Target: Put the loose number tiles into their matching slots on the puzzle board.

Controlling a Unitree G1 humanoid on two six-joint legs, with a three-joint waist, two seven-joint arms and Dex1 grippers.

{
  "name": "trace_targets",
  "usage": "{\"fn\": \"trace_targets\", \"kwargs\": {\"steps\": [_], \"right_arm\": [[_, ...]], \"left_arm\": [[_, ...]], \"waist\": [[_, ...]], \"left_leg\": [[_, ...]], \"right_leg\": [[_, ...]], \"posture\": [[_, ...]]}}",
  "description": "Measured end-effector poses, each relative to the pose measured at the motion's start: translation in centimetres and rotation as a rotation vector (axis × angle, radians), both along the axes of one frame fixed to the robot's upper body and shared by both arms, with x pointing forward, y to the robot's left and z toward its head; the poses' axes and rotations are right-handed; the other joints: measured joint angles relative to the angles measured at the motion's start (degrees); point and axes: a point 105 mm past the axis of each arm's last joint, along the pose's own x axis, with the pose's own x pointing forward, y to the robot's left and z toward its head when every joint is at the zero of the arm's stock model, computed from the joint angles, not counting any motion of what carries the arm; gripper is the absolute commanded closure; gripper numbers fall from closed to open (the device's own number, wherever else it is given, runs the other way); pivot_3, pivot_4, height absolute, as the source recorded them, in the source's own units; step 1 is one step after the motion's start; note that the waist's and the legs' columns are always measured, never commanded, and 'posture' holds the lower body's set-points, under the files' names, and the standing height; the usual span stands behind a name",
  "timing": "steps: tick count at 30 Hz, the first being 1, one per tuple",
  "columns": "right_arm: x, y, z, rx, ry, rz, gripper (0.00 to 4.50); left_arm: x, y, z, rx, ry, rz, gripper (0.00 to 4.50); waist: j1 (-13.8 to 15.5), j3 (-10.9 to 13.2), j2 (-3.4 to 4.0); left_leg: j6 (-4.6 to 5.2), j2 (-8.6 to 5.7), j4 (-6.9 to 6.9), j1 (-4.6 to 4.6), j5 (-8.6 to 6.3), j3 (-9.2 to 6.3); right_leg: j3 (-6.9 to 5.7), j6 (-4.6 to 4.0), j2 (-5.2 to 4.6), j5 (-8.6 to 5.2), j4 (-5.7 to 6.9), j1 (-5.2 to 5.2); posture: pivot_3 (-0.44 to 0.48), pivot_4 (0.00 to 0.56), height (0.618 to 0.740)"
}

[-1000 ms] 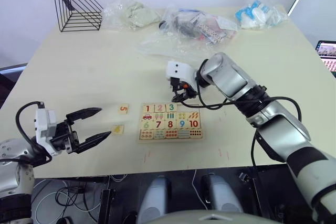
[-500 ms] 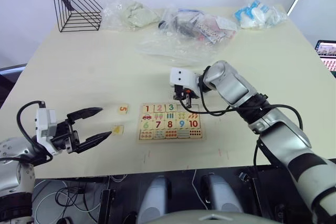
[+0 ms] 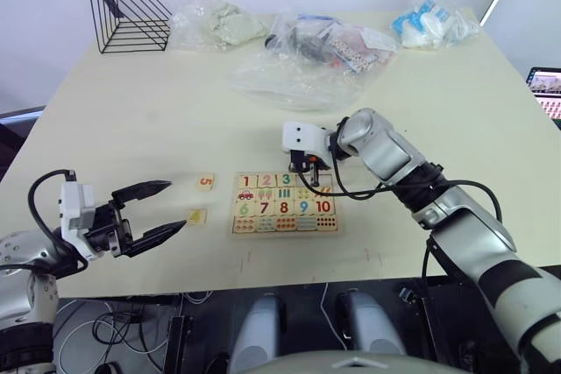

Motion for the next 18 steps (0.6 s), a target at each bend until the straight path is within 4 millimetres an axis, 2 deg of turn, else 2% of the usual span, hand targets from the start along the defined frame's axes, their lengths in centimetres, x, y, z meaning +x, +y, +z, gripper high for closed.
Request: {"fn": "trace_targets", "kwargs": {"steps": [18], "right_arm": [[-0.23,0.01,-0.46,-0.003,0.007,0.007,4.4]], "left_arm": [[0.04,0.01,-0.11,0.012,0.005,0.002,0.0]], "waist": [[0.0,0.0,0.0]], "left_leg": [[0.0,0.0,0.0,0.0,0.0,0.01]], "right_leg": [[0.0,0.0,0.0,0.0,0.0,0.0]], "posture": [[0.0,0.15,0.74]]}}
